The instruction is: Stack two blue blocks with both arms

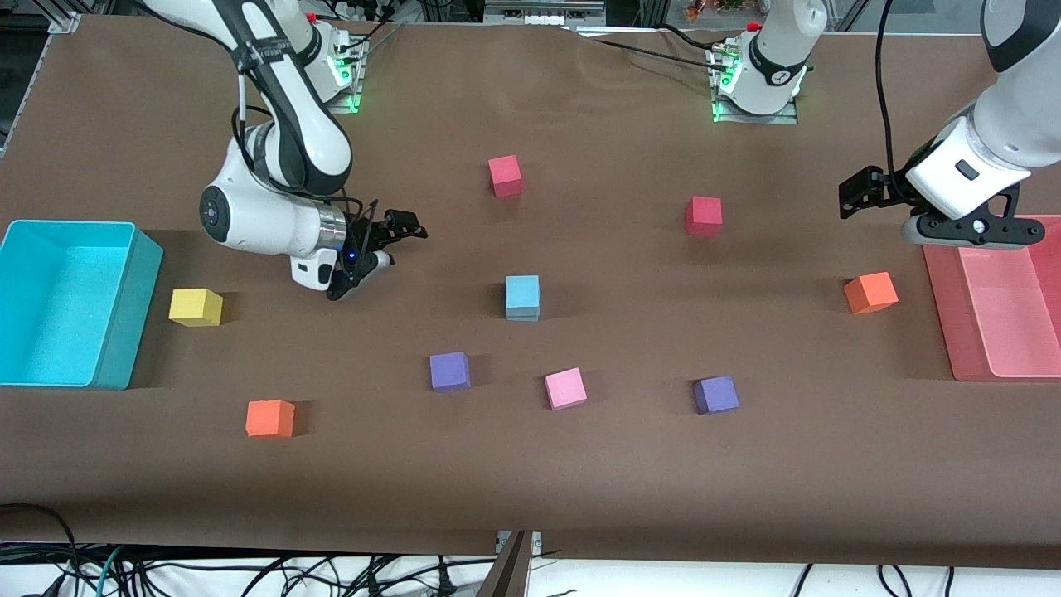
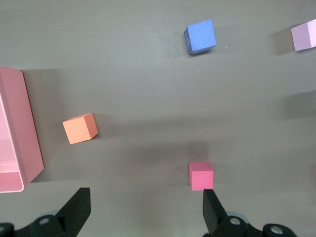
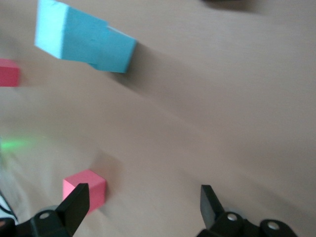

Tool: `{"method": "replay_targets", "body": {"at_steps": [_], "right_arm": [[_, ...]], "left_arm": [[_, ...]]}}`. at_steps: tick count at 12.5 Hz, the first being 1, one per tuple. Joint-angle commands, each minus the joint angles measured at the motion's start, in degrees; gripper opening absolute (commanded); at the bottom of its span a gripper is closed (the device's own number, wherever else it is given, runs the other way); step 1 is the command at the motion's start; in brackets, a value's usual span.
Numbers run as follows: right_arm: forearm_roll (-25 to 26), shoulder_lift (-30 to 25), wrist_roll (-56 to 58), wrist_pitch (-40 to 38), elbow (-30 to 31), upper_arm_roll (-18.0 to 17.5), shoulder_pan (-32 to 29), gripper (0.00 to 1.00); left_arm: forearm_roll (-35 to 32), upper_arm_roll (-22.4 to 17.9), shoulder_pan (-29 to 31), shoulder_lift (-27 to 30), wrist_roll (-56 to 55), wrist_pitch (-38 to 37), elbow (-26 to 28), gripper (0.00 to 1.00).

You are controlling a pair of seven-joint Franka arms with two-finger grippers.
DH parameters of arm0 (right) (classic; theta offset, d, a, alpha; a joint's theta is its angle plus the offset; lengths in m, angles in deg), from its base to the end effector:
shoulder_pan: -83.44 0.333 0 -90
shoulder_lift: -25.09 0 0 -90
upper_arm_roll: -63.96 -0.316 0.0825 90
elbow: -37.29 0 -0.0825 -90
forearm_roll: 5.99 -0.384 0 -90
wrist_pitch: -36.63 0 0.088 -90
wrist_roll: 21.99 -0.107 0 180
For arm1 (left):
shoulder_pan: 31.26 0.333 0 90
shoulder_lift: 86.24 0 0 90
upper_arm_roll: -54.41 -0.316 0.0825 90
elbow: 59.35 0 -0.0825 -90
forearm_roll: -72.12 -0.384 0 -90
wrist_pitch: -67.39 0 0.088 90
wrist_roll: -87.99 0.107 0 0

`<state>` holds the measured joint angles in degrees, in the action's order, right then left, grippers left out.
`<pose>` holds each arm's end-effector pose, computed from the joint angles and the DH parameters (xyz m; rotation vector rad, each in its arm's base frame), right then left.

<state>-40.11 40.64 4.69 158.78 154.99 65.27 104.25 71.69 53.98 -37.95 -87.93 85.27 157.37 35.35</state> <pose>0.5303 0.2141 0.2957 -2.5974 -0.5724 0.2126 0.5548 -0.0601 0.5695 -3.1188 0.0970 0.1732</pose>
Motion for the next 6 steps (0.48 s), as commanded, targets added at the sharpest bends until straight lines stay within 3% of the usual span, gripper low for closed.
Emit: {"method": "replay_targets", "body": {"at_steps": [1, 4, 6], "right_arm": [[16.1, -1.3, -10.64, -9.43, -7.19, -0.34, -4.19, 0.99], [31.34, -5.42, -17.34, -15.34, -12.66, -1.12, -9.71, 1.0], [32.96, -9.81, -19.9, -16.06, -12.67, -1.83, -14.03, 1.0]], "left_arm": [[-1.59, 0.25, -0.17, 1.16, 1.49, -0.15, 1.1, 1.0], [-1.59, 0.16, -0.09, 1.07, 1.49, -0.24, 0.93, 1.0], [-1.59, 0.16, 0.09, 1.07, 1.41, -0.59, 1.1, 1.0]]}}
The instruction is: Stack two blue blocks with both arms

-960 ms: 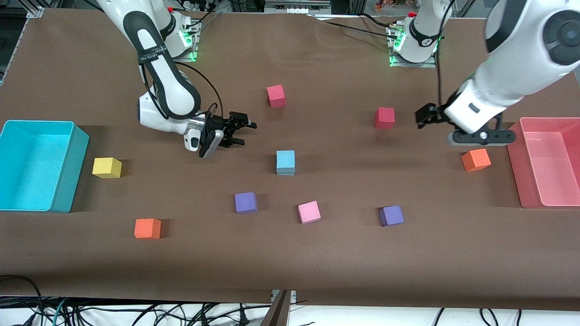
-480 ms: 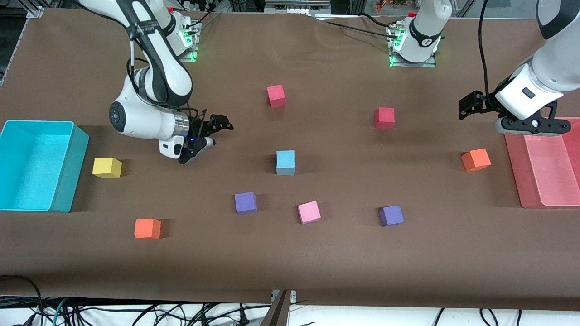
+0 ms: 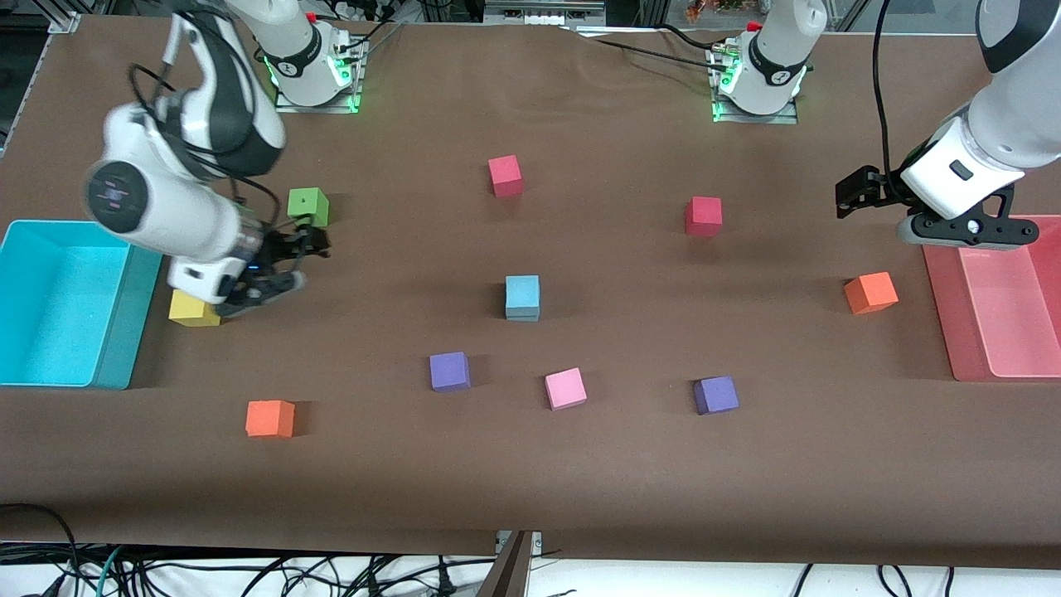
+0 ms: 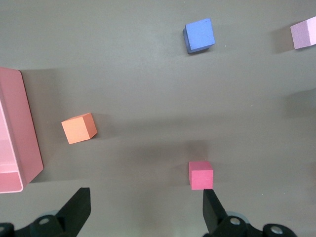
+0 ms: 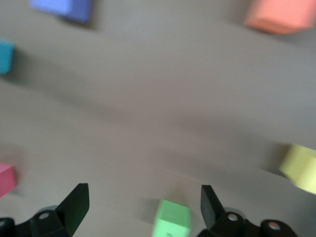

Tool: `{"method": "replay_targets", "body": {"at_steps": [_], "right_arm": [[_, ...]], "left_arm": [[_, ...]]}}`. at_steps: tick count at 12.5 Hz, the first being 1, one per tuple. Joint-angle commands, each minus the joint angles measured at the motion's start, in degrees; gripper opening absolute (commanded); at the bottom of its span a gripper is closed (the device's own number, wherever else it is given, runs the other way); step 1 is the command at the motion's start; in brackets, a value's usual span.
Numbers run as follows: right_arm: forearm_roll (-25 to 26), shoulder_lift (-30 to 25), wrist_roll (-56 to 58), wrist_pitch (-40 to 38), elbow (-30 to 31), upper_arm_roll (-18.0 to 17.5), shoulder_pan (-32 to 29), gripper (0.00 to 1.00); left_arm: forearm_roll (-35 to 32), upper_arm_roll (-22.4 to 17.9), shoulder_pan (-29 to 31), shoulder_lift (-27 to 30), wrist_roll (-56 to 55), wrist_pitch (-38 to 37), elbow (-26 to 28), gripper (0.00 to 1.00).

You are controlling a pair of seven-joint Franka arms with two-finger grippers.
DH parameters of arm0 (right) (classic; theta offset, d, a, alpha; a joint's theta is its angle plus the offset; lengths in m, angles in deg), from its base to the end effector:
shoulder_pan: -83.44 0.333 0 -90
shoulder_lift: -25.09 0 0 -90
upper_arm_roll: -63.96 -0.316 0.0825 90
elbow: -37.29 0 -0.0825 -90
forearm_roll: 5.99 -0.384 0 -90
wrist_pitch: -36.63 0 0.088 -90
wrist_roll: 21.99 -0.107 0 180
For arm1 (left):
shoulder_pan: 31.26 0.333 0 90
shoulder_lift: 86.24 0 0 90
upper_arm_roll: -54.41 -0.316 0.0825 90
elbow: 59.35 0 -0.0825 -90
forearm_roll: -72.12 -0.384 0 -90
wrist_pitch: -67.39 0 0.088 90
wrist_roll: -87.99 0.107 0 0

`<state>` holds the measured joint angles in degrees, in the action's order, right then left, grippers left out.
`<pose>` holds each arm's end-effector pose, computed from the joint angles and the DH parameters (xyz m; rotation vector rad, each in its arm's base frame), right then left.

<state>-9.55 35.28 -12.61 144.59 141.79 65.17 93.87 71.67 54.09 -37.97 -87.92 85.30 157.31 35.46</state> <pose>0.5868 0.1005 0.4275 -3.0469 -0.4638 0.1810 0.5544 -0.0613 0.5687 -3.1178 0.1014 0.1775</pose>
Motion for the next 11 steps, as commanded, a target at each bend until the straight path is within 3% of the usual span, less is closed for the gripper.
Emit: {"method": "replay_targets", "body": {"at_steps": [1, 3, 5, 11], "right_arm": [[2.24, -6.91, -2.62, -3.7, 0.53, -1.91, -6.45, 1.0], [2.23, -10.96, -4.01, -8.53, -2.0, -2.7, -9.28, 1.0], [2.67, -11.07, -11.12, -14.85, -7.35, -1.56, -9.38, 1.0], [3.91, -10.45, -11.76, -13.48, -10.19, -1.29, -10.61, 1.0]], "left_arm": [[-1.57, 0.05, 0.03, 1.07, 1.03, -0.62, 0.82, 1.0], [-1.57, 0.05, 0.03, 0.98, 1.29, -0.71, 0.82, 1.0], [-1.48, -0.03, 0.03, 0.89, 1.46, -0.71, 0.82, 1.0], [-1.4, -0.03, 0.03, 0.72, 1.37, -0.62, 0.91, 1.0]]}}
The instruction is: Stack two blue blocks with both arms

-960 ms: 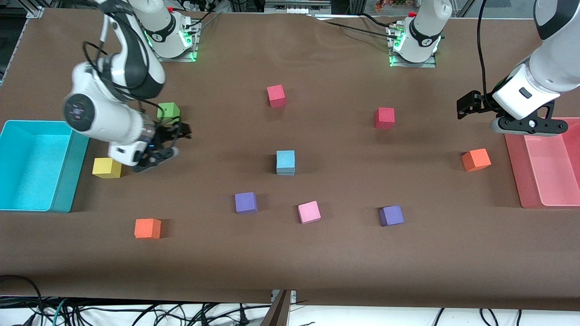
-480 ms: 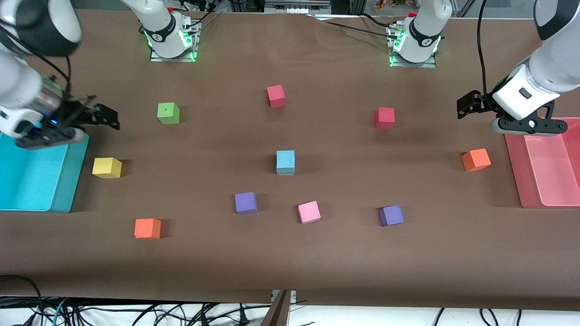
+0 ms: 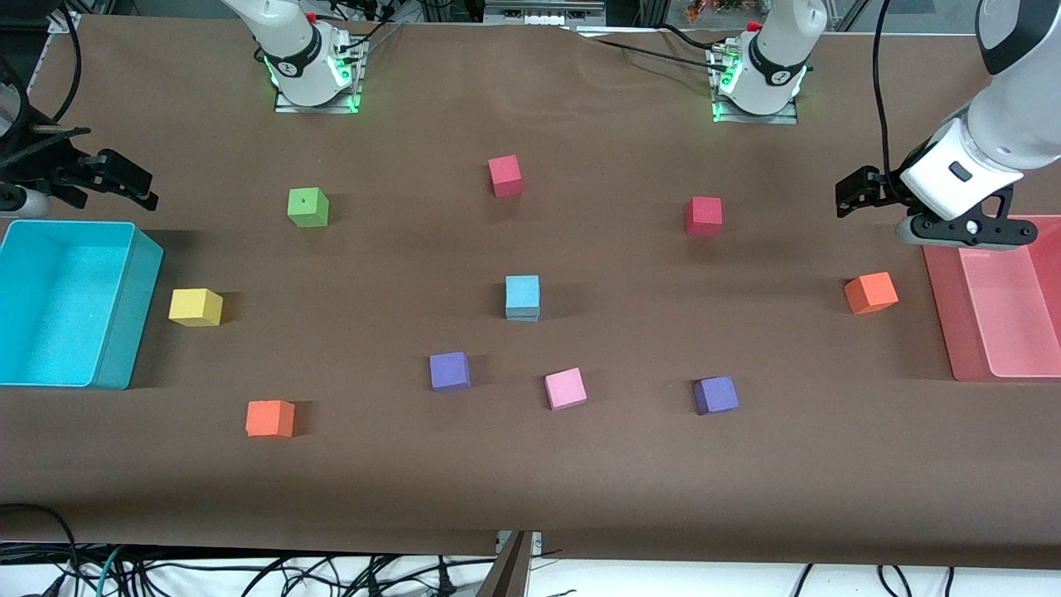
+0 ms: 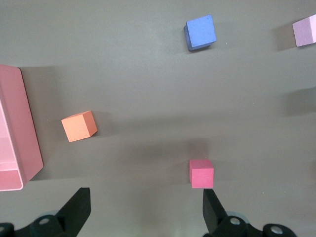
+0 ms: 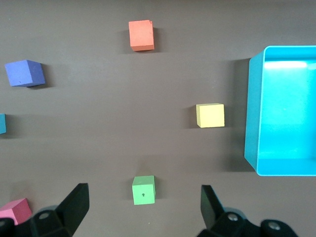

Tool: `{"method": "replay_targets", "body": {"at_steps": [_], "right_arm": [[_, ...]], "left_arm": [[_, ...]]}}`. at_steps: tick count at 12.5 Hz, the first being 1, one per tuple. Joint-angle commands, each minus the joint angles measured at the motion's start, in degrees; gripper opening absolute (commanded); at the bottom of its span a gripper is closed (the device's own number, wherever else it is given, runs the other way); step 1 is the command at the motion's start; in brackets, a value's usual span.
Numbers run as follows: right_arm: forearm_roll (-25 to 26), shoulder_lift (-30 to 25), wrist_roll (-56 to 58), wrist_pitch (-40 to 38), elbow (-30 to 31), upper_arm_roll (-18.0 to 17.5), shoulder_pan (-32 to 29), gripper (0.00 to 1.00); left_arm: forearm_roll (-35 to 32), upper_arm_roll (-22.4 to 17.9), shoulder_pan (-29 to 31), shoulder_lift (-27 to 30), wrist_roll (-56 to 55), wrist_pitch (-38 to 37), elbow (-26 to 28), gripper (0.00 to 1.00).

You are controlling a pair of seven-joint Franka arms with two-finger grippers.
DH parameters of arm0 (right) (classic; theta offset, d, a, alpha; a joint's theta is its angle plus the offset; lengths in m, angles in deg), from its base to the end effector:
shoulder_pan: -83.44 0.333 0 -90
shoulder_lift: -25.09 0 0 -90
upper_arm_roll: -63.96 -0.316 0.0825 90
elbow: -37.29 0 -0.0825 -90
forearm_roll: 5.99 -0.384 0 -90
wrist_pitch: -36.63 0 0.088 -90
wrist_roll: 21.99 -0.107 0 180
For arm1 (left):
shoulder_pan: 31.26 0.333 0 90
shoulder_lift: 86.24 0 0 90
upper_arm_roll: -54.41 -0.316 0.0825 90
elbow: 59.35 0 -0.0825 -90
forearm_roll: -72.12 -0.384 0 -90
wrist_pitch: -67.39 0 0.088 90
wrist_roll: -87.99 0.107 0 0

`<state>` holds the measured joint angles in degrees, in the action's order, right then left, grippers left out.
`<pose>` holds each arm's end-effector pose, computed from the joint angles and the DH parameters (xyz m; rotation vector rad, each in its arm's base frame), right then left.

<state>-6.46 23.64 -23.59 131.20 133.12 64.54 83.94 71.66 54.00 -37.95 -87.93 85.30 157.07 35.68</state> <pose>0.5520 0.0000 0.5972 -3.1328 0.0469 -0.0050 0.5538 -0.0601 0.5665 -3.1164 0.0984 0.1902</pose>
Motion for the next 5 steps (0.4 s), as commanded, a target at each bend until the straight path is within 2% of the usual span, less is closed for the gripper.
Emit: {"method": "replay_targets", "body": {"at_steps": [1, 5], "right_arm": [[0.91, 1.37, -0.6, -0.18, -1.52, -0.58, -0.77, 1.0], [0.99, 1.46, -0.51, -0.62, -1.26, -0.67, -0.68, 1.0]], "left_arm": [[-1.39, -0.03, 0.1, 0.72, 1.46, -0.38, 0.68, 1.0], [-1.3, -0.03, 0.1, 0.64, 1.46, -0.38, 0.68, 1.0]]}}
